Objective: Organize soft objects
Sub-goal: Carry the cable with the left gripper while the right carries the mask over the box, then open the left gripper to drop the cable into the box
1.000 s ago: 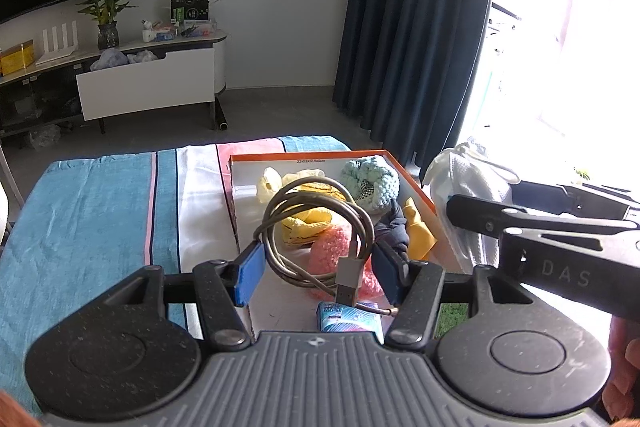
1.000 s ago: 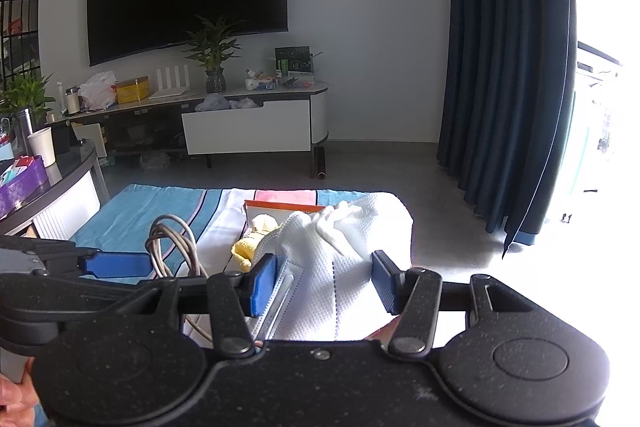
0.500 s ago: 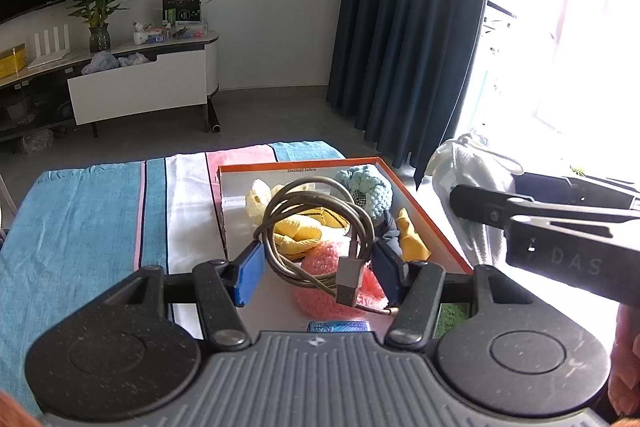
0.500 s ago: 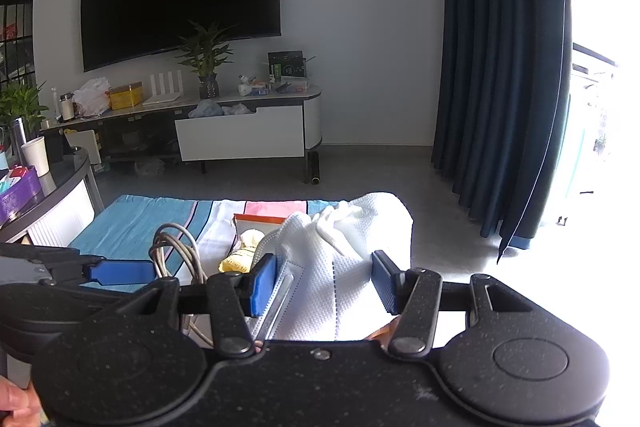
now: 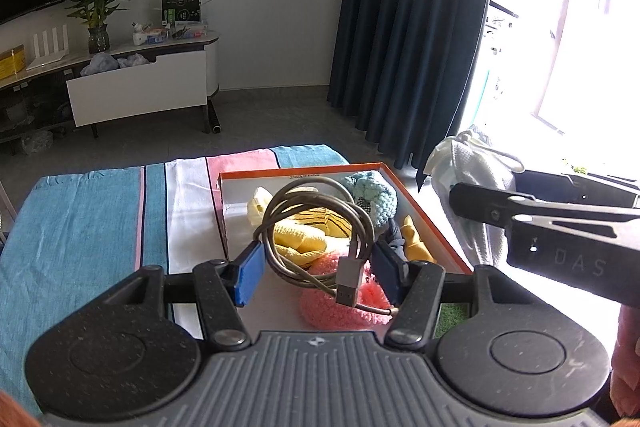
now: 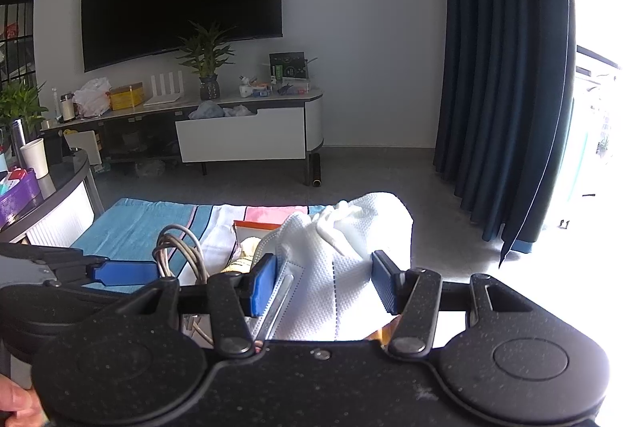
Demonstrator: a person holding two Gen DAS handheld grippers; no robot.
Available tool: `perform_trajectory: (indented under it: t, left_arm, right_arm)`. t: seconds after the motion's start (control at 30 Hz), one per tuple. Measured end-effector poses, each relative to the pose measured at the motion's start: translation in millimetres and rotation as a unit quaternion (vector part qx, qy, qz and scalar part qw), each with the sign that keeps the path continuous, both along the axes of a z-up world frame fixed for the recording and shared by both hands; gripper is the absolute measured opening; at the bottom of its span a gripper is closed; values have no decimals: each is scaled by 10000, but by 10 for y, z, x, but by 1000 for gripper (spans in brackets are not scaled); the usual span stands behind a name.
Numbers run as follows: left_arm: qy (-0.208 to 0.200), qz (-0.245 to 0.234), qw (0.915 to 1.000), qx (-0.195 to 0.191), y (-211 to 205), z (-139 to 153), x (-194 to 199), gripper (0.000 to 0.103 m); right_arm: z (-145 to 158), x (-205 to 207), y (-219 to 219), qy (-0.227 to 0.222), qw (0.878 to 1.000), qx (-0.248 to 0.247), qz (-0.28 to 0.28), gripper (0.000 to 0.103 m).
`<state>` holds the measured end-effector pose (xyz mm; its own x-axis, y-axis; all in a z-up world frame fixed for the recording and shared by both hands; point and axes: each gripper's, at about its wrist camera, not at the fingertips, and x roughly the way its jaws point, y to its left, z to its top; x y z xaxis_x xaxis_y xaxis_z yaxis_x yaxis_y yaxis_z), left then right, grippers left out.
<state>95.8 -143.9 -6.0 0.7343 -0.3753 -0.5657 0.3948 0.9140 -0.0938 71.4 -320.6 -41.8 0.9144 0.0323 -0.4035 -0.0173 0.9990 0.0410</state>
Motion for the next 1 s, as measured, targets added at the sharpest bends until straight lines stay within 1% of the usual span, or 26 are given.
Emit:
perform_trajectory:
  t: [0.47,0.57,0.83,0.93,1.0]
  left_arm:
    - [55,1,10000,60,-34,-39,108,60]
    - [87,46,9999,97,-27,-56,169,60]
    - [251,105,9996,35,3,-66,404,60]
    - [279,61,9996,22,-38,-63,482,60]
    - [285,50,9996,22,-70,-60,530,60]
  right_arm:
    - [-10,50,-33,28,10000,-6,-30,63]
    - [-35,83,-10,63,10000,0,-46,63]
    - [-122,140,-48,217,9997,69,-46,64]
    - [-157,151,-30,304,9995,51,55,68]
    - [-187,159,-20,420,9989,77,204,78]
